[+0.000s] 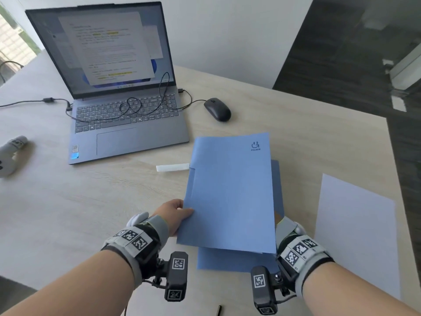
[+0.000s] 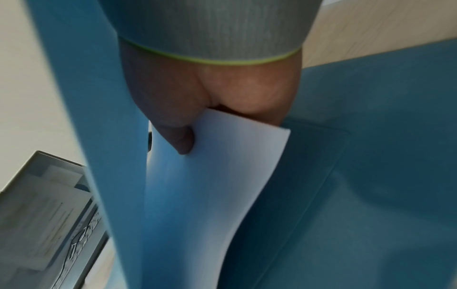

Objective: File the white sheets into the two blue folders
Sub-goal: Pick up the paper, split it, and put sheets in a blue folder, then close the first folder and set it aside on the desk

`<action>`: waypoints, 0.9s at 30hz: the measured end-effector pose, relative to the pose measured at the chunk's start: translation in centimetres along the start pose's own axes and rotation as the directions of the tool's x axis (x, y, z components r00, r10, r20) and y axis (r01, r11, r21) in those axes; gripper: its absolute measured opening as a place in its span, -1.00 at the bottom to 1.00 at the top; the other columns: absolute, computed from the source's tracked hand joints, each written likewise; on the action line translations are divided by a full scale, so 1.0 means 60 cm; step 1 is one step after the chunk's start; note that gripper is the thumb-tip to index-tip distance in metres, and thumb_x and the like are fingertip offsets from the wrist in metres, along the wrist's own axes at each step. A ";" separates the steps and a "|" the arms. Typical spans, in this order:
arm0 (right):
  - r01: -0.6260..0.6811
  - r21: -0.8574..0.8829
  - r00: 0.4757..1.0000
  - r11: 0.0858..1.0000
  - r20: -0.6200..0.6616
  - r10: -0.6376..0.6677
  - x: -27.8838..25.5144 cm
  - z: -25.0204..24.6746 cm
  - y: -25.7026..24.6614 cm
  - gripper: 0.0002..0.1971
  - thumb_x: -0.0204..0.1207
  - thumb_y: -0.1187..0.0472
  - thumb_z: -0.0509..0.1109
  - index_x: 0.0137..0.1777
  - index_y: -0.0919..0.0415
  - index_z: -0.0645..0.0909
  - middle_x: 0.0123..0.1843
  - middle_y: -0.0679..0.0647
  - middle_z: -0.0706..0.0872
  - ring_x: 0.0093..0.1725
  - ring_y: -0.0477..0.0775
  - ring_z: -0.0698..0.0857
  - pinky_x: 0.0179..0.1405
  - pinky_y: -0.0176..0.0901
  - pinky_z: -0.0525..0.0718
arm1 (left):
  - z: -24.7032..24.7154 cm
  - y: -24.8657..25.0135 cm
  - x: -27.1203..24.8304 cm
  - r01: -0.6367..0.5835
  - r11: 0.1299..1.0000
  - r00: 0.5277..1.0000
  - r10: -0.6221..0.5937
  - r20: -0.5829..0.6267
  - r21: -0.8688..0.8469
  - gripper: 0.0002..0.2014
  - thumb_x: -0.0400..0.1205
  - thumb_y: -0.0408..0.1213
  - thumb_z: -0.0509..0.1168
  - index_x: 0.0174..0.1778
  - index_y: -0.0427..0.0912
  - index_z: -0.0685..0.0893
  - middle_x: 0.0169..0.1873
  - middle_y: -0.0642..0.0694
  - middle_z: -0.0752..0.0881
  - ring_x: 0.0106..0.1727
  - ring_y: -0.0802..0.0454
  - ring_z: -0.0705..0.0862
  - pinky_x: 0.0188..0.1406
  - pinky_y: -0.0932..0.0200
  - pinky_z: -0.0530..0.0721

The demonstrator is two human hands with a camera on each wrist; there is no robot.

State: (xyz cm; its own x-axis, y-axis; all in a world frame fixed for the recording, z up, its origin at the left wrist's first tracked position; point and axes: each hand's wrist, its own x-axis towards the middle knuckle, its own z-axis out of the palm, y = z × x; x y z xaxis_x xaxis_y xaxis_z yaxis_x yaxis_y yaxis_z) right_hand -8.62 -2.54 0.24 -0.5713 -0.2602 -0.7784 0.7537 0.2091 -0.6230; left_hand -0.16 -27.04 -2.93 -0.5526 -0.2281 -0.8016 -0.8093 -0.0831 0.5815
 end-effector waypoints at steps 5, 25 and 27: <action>-0.003 -0.076 0.999 0.997 -0.039 0.000 0.011 0.005 -0.015 -0.37 0.63 0.50 0.17 -0.72 0.14 0.50 -0.78 -0.08 0.49 -0.68 -0.06 0.50 -0.58 -0.24 0.48 | 0.003 -0.008 -0.002 -0.019 0.999 1.000 0.019 0.008 -0.031 -0.75 0.58 -0.39 0.34 0.08 0.03 0.71 -0.03 -0.20 0.85 0.02 -0.28 0.83 0.10 -0.33 0.76; 0.210 -0.125 0.928 0.970 -0.287 -0.238 -0.039 -0.052 0.048 -0.67 0.51 0.21 0.48 0.24 0.07 0.53 0.04 0.09 0.80 -0.04 0.13 0.81 -0.07 0.06 0.77 | 0.008 -0.043 -0.029 -0.196 0.970 0.981 0.192 -0.043 -0.146 -0.64 0.50 -0.47 0.36 0.15 -0.01 0.72 -0.06 -0.23 0.87 -0.09 -0.27 0.82 0.12 -0.24 0.74; 0.178 0.037 0.968 0.983 -0.184 -0.168 -0.050 -0.055 0.052 -0.77 0.58 0.25 0.40 0.22 0.09 0.63 0.03 0.14 0.86 -0.03 0.21 0.83 -0.05 0.16 0.77 | 0.010 -0.042 -0.037 -0.202 0.969 0.979 0.202 -0.017 -0.143 -0.64 0.51 -0.48 0.36 0.17 -0.05 0.72 -0.04 -0.25 0.87 -0.09 -0.24 0.81 0.14 -0.21 0.73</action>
State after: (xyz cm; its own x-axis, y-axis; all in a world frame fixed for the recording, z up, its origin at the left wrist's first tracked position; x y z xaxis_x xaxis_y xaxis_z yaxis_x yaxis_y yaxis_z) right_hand -5.60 1.98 0.38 -0.7397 -0.1141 -0.6632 0.6516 0.1247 -0.7483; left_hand 2.97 -25.72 -2.71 -0.7009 -0.2569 -0.6654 -0.6439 -0.1735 0.7452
